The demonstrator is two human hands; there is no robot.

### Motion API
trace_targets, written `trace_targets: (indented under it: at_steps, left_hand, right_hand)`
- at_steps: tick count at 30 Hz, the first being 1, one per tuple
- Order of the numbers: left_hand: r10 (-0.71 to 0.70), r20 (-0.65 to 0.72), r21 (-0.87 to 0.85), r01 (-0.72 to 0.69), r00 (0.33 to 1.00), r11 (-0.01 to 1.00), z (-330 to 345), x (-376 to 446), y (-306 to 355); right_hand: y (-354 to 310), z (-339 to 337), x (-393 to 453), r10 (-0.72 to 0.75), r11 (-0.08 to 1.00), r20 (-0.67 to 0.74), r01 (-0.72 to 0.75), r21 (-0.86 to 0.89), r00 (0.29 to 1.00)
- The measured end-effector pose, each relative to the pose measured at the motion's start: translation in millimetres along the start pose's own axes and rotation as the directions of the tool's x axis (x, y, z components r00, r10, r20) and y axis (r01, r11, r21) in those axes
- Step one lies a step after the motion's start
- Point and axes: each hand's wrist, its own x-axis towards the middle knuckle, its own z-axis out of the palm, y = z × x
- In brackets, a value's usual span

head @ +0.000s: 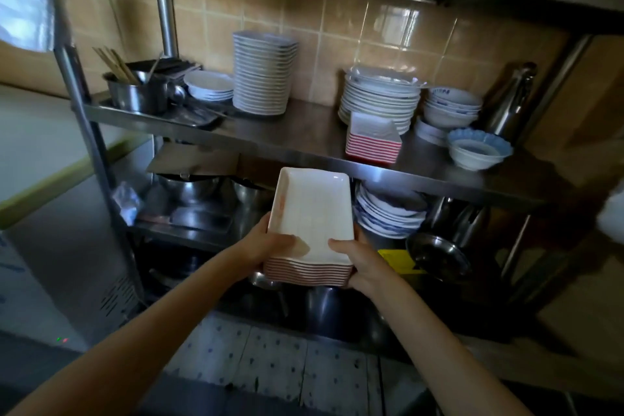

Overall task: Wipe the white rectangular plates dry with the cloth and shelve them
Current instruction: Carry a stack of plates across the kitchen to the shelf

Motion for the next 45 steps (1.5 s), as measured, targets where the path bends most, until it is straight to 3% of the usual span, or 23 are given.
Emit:
trace_targets:
  at_steps: [8, 19, 25, 30, 34, 37, 41, 45]
  left_hand:
    - [0.027, 0.042, 0.033, -0.028, 0.999, 0.999, -60, 91, 53]
    - [0.034, 0.122, 0.079, -0.043, 0.992, 0.996, -81, 165, 92]
    - [0.011, 0.117, 0.058, -0.018, 0.993, 0.998, -78, 194, 101]
    - [0.012, 0.092, 0.057, -0.017, 0.996, 0.998, -79, 214, 100]
    - [-0.010, 0.116, 0.076, 0.002, 0.993, 0.997, -82, 225, 103]
    - [0.011, 0.089, 0.028, -0.014, 0.996, 1.000, -85, 232, 101]
    - [0.101, 0.075, -0.011, -0.100, 0.992, 0.995, -88, 236, 97]
    - [0.270, 0.057, 0.183, -0.276, 0.961, 0.943, -95, 234, 82]
  right_hand:
    - [-43, 39, 88, -0.021, 0.999, -0.016, 0.021, 0.029, 1.000]
    - [-82, 52, 154, -0.040, 0.999, -0.020, 0.041, 0.028, 0.999]
    - [-98, 46, 182, 0.038, 0.999, -0.049, -0.038, 0.004, 0.998]
    - [-104, 39, 204, 0.184, 0.982, -0.093, -0.187, -0.023, 0.979]
    - [-106, 36, 217, 0.190, 0.982, -0.101, -0.188, 0.034, 0.977]
    - [-111, 35, 228, 0.198, 0.979, -0.094, -0.201, -0.024, 0.976]
    - [-117, 36, 231, 0.089, 0.994, -0.019, -0.090, -0.060, 0.996]
    - [-106, 28, 221, -0.183, 0.973, 0.106, 0.195, -0.121, 0.977]
